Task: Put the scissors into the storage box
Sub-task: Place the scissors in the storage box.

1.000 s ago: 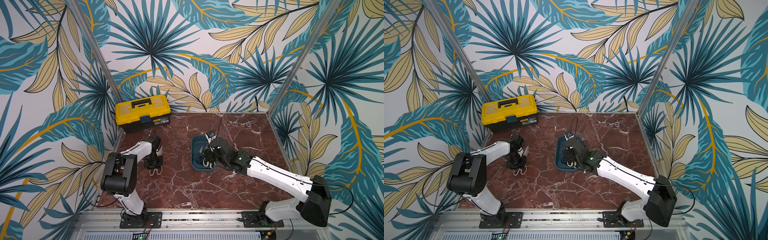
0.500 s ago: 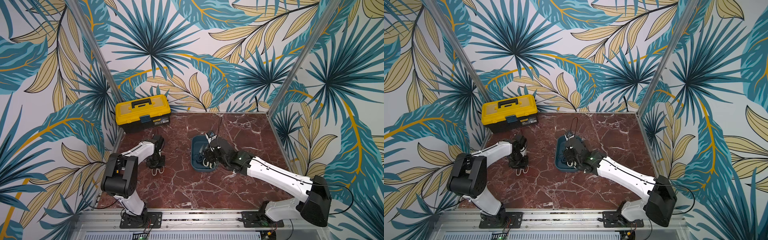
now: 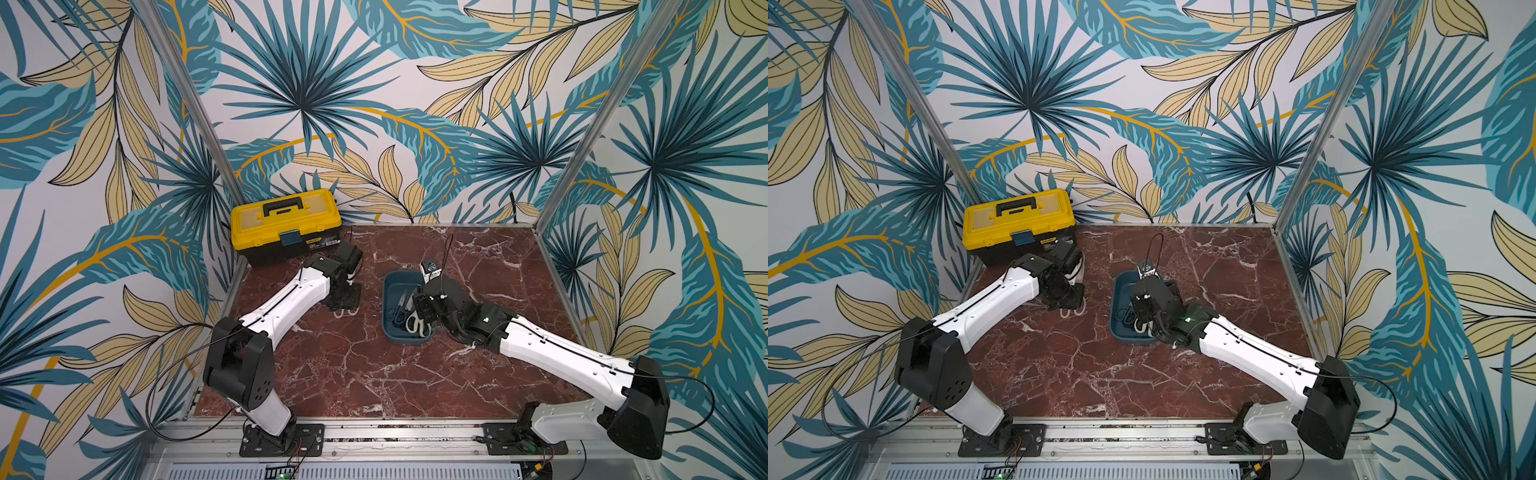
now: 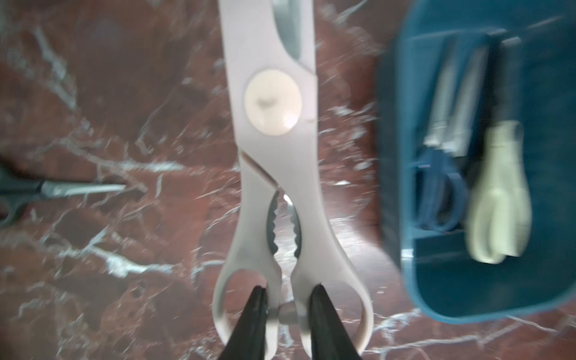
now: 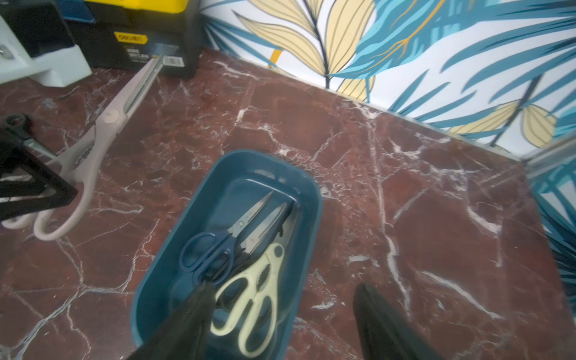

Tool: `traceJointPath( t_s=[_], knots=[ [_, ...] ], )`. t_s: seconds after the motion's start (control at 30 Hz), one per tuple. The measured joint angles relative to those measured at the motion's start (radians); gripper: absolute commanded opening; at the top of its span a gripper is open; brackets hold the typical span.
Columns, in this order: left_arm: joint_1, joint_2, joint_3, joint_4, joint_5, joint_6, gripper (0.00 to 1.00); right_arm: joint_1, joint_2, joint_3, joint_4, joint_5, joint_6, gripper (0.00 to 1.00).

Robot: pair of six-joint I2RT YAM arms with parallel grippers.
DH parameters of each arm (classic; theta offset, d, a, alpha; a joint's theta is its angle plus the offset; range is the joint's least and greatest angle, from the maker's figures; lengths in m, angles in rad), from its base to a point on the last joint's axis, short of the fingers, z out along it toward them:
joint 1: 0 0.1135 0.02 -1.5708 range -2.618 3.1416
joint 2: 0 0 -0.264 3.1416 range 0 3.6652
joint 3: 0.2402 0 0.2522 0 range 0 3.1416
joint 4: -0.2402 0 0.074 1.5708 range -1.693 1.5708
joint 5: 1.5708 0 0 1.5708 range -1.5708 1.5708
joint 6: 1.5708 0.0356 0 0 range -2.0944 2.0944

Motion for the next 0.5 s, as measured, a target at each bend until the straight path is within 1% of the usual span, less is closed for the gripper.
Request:
traceJointPath(
  t_s=[0.1,0.27,0.4,0.5],
  knots=[
    [-0.093,0.057,0.099,0.007,0.015,-0.026,0.18,0.000,-0.062,-0.035,0.000,0.097,0.041,0.76],
    [-0.203,0.208,0.202,0.042,0.063,-0.068,0.18,0.000,-0.139,-0.085,0.000,0.190,0.079,0.76],
    [-0.246,0.327,0.229,0.066,0.102,-0.098,0.18,0.000,-0.175,-0.108,-0.001,0.218,0.088,0.76],
    [-0.253,0.377,0.229,0.071,0.116,-0.119,0.19,0.000,-0.188,-0.122,0.000,0.227,0.089,0.76]
  ],
)
